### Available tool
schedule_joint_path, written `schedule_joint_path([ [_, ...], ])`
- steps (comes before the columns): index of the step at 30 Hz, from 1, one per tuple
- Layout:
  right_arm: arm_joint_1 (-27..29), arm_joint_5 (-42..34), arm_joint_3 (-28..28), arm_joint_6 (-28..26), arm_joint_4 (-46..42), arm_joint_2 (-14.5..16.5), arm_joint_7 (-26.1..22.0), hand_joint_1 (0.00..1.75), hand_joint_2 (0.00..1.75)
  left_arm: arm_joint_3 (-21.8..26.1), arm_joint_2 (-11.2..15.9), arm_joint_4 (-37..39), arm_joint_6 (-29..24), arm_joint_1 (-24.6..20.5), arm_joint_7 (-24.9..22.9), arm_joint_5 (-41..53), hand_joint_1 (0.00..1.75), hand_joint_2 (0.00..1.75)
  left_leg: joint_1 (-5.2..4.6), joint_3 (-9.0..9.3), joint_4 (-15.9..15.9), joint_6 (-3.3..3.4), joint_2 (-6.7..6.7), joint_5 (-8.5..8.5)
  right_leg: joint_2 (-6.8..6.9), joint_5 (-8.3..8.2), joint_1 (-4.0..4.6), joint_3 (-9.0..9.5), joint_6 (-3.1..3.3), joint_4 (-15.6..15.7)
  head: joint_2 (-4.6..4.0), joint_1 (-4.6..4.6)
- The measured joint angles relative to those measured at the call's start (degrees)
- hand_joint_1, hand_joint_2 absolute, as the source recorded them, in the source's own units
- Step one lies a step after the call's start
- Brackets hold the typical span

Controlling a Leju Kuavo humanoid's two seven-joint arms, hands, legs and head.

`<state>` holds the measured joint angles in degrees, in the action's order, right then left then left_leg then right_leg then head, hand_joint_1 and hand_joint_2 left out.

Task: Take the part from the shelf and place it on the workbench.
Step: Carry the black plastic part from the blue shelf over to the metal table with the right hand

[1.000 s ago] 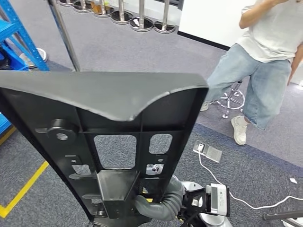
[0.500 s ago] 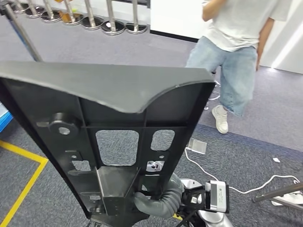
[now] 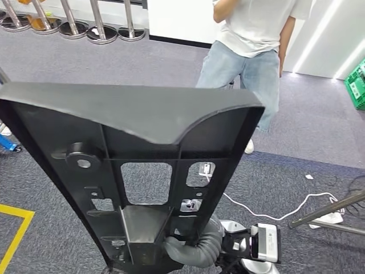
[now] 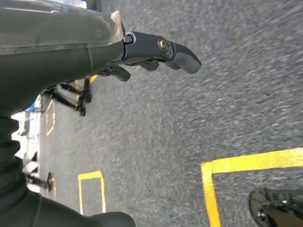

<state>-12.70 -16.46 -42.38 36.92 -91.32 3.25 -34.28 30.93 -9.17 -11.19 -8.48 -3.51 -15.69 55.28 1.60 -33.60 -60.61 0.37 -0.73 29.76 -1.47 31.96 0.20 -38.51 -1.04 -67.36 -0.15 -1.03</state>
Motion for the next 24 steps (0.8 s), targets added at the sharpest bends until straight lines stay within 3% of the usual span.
schedule_joint_path([
  [2, 0.11, -0.02, -0.03, 0.05, -0.1, -0.24, -0.01, 1.75, 1.75, 0.0, 0.34, 0.0, 0.01, 0.28, 0.01, 0.0, 0.0, 1.75, -0.18, 0.18, 0.0, 0.27, 1.28, 0.29, 1.02, 2.66, -0.17, -4.05, -0.22, -7.54, 0.0, 0.04],
  [3, 0.2, -0.02, -0.04, 0.08, -0.1, -0.39, -0.01, 1.75, 1.75, 0.0, 0.49, 0.0, 0.01, 0.4, 0.0, 0.0, 0.0, 1.75, -0.28, 0.35, -0.01, 0.34, 1.9, 0.48, 1.13, 2.68, -0.2, -5.19, -0.19, -9.34, 0.0, 0.04],
  [5, 0.3, -0.02, -0.06, 0.09, -0.11, -0.62, -0.01, 1.75, 1.75, 0.0, 0.65, 0.0, -0.01, 0.47, -0.01, 0.01, 0.0, 1.75, -0.45, 0.95, 0.01, 0.35, 2.94, 0.95, 1.36, -0.39, -0.1, -3.97, 0.25, -6.05, 0.01, 0.03],
  [7, 0.29, -0.02, -0.05, 0.09, -0.21, -0.69, -0.01, 1.75, 1.75, 0.0, 0.68, 0.0, -0.02, 0.41, -0.01, 0.03, 0.0, 1.75, -0.55, 1.67, 0.08, 0.29, 3.62, 1.41, 2.47, -4.15, 0.34, -0.57, 0.99, 1.08, 0.01, 0.03],
  [10, 0.1, -0.02, -0.08, 0.09, -0.42, -0.73, -0.01, 1.75, 1.75, 0.0, 0.66, 0.0, -0.02, 0.38, -0.02, 0.02, 0.0, 1.75, -0.64, 2.11, 0.33, -0.12, 4.71, 1.8, 5.23, -5.31, 1.74, 1.98, 2.12, 6.53, 0.01, -0.01],
  [13, 0.1, -0.03, -0.08, 0.09, -0.61, -0.79, -0.01, 1.75, 1.75, 0.0, 0.65, -0.01, 0.01, 0.31, -0.07, 0.02, 0.0, 1.75, -0.62, 2.64, 0.71, -0.82, 5.96, 2.24, 3.84, -5.15, 1.95, 2.54, 2.78, 7.95, 0.0, -0.08],
  [15, 0.03, -0.06, -0.07, 0.09, -0.82, -0.81, -0.04, 1.75, 1.75, 0.0, 0.68, -0.01, -0.02, 0.21, -0.08, 0.06, 0.0, 1.75, -0.65, 2.03, -1.71, -1.05, 4.24, 3.95, 2.69, -5.49, 1.45, 3.52, 3.13, 9.18, 0.0, -0.18],
  [17, 0.04, -0.08, -0.07, 0.1, -0.87, -0.82, -0.06, 1.75, 1.75, 0.0, 0.75, 0.0, -0.03, 0.22, -0.07, 0.1, 0.0, 1.75, -0.62, -1.31, -8.4, -1.11, 1.89, 6.92, 1.55, -5.52, 1.13, 4.06, 3.41, 9.57, 0.0, -0.34],
  [19, 0.29, -0.08, -0.07, 0.11, -0.81, -0.89, -0.04, 1.75, 1.75, 0.01, 0.84, 0.0, -0.03, 0.44, -0.09, 0.17, 0.0, 1.75, -0.56, -4.94, -13.88, -1.29, 1.31, 8.02, 0.03, -5.38, 1.08, 4.24, 3.46, 9.54, 0.0, -0.45],
  [20, 0.41, -0.08, -0.08, 0.1, -0.79, -0.94, -0.02, 1.75, 1.75, 0.01, 0.88, 0.0, 0.01, 0.54, 0.02, 0.26, 0.0, 1.75, -0.51, -5.54, -13.8, -1.37, 1.23, 6.87, -0.82, -5.29, 1.05, 4.36, 3.37, 9.48, 0.0, -0.45],
  [21, 0.51, -0.01, -0.08, -0.03, -0.76, -0.98, 0.05, 1.75, 1.75, -0.01, 0.84, 0.0, 0.3, 0.57, 0.58, 0.58, 0.0, 1.75, -0.41, -5.08, -11.52, -1.46, 1.07, 4.63, -1.67, -5.12, 0.97, 4.52, 3.21, 9.33, 0.0, -0.47],
  [23, 0.64, 0.89, -0.04, -0.58, -0.46, -0.79, 0.2, 1.75, 1.75, -0.65, -0.21, -0.01, 1.5, -0.08, 2.9, 2.66, 0.0, 1.75, -0.13, -2.59, -4.5, -1.63, -0.52, 0.24, -2.97, -4.53, 0.77, 4.59, 2.63, 8.56, 0.0, -0.48],
  [24, 0.65, 1.7, 0.01, -0.87, -0.09, -0.53, 0.2, 1.75, 1.75, -1.36, -1.35, -0.03, 1.91, -0.96, 3.67, 4.03, 0.0, 1.75, -0.1, -1.66, -2.07, -1.45, -1.55, -0.77, -3.41, -4.27, 0.65, 4.33, 2.29, 8.06, 0.0, -0.49],
])
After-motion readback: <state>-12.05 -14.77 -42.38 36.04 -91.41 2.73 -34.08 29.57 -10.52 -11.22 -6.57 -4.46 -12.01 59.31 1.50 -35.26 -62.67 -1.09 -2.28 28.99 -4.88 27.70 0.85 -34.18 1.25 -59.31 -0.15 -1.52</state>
